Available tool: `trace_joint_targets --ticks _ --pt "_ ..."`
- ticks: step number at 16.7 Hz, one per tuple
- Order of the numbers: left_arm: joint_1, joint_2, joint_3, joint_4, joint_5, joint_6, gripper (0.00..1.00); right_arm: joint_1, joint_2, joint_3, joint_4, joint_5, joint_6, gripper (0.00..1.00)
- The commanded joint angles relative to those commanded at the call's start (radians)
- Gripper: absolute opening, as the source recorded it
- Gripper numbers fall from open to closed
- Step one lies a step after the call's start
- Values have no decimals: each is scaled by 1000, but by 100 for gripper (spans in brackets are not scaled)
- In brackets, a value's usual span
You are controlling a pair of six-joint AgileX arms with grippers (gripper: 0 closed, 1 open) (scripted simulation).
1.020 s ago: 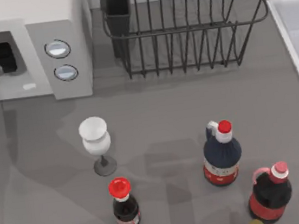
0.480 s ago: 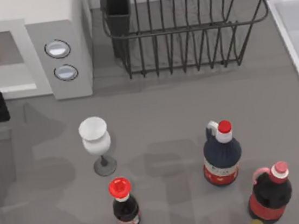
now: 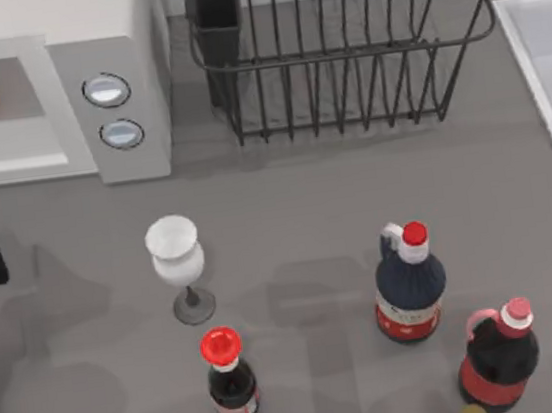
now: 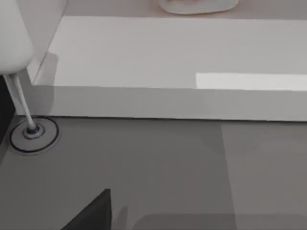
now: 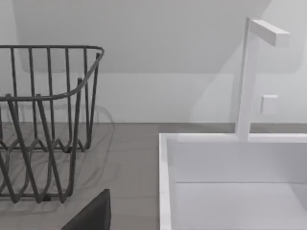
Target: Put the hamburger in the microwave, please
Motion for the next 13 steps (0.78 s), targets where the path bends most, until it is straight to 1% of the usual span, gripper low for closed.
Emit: trace_joint_targets --ticks 4,6,13 --pt "-5 5 3 -4 -2 0 100 0 0 0 0 0 0 100" --pt "-4 -18 10 -32 -3 -1 100 0 0 0 0 0 0 100" --pt "-6 -197 54 -261 -5 -2 100 0 0 0 0 0 0 100"
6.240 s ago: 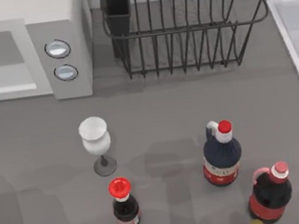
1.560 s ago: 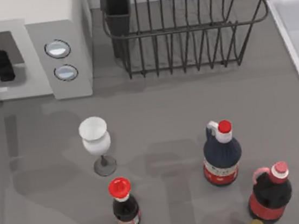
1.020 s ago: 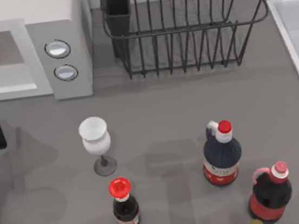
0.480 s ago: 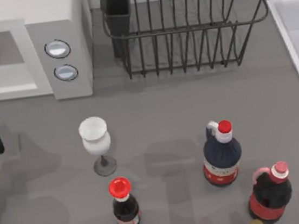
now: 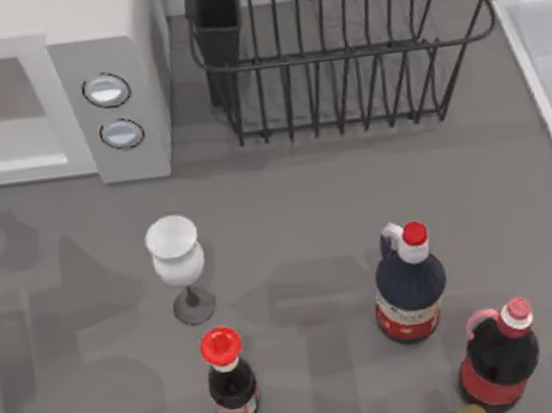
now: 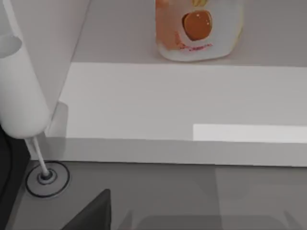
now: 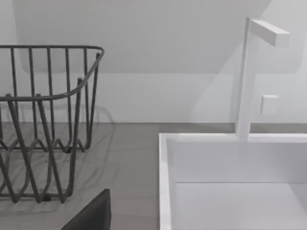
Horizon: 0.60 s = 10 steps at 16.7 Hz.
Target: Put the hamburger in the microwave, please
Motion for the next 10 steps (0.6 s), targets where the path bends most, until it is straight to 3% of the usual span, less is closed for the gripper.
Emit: trace_joint_targets --ticks 10 --pt "1 -246 67 -325 -3 -2 100 0 0 0 0 0 0 100"
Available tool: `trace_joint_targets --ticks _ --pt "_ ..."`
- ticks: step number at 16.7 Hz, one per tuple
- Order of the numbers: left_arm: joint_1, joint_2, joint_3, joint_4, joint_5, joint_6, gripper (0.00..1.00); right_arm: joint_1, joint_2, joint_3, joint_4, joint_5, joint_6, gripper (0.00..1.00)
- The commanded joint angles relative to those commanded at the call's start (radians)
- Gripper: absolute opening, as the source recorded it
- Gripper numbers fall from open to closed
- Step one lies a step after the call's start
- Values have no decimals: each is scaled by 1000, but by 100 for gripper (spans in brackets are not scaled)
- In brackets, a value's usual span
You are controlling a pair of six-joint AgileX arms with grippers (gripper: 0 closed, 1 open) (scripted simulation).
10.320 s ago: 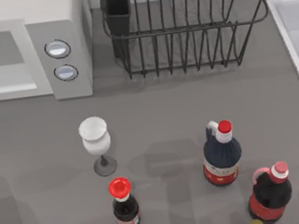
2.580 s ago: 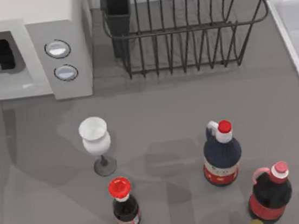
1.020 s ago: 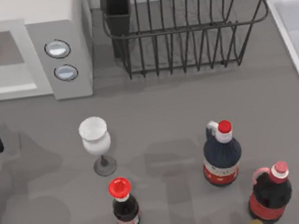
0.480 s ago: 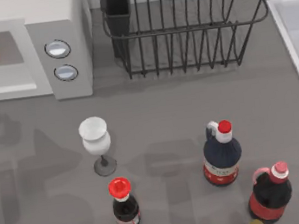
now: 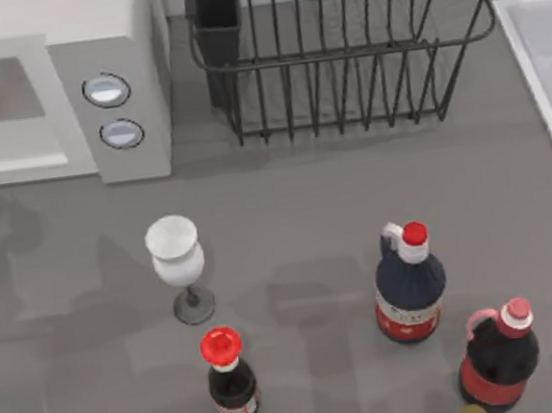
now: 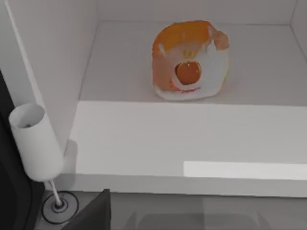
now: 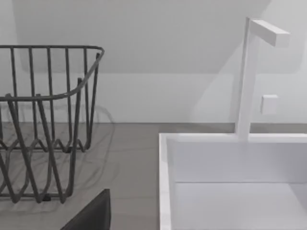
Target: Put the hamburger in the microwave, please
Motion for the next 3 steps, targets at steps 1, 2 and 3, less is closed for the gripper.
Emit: trace_joint_targets --ticks 1,2,3 --pt "0 -21 7 -18 0 1 100 0 0 0 0 0 0 100" --pt "0 -33 11 -29 -1 1 100 0 0 0 0 0 0 100" --pt "0 -36 12 -32 -1 1 100 0 0 0 0 0 0 100"
